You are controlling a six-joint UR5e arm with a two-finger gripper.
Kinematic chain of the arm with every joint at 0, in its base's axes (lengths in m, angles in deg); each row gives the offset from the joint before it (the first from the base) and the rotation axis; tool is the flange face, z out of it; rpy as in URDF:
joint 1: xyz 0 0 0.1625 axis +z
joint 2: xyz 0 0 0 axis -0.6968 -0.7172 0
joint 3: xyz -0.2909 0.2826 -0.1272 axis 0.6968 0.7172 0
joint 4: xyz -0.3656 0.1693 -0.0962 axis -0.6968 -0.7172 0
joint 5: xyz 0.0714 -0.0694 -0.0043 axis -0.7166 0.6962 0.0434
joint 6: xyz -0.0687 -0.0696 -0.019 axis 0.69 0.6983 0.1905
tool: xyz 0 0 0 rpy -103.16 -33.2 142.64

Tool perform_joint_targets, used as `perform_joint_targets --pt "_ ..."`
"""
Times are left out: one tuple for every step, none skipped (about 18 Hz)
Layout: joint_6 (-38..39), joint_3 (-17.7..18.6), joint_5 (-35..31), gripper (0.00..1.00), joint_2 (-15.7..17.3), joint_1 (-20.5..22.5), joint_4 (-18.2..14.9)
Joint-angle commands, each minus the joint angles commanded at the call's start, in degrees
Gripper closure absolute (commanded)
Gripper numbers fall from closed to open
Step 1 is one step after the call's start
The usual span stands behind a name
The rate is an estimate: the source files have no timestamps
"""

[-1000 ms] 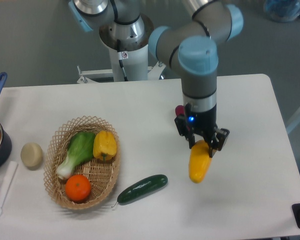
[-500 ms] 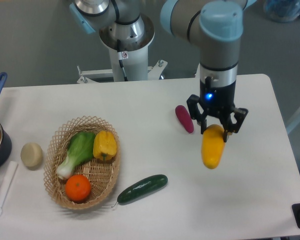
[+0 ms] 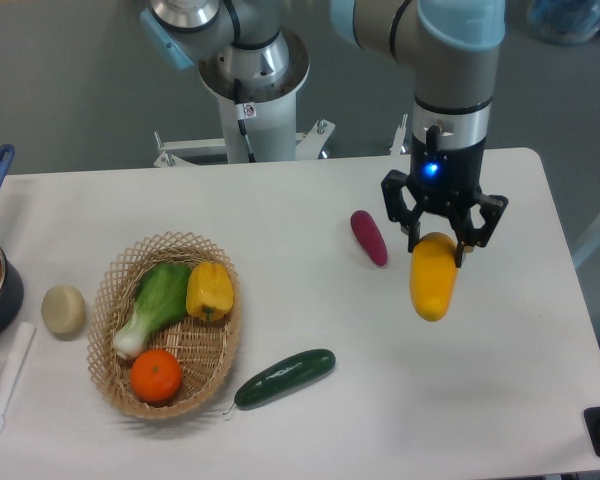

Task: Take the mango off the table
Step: 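Lift the grasped yellow mango up off the table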

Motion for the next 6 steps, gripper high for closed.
perform_joint_targets --pt "0.0 0.0 0.1 0.85 0.0 0.0 0.0" --pt "0.0 0.1 0.1 0.85 0.0 0.0 0.0" --pt "0.0 0.2 0.1 0.85 0.1 0.0 0.0" --pt "0.1 0.3 0.1 0.85 0.1 0.0 0.0" --pt "0.0 0.3 0.1 0.85 0.3 0.0 0.0" --pt "0.0 0.3 0.1 0.84 0.4 0.1 0.0"
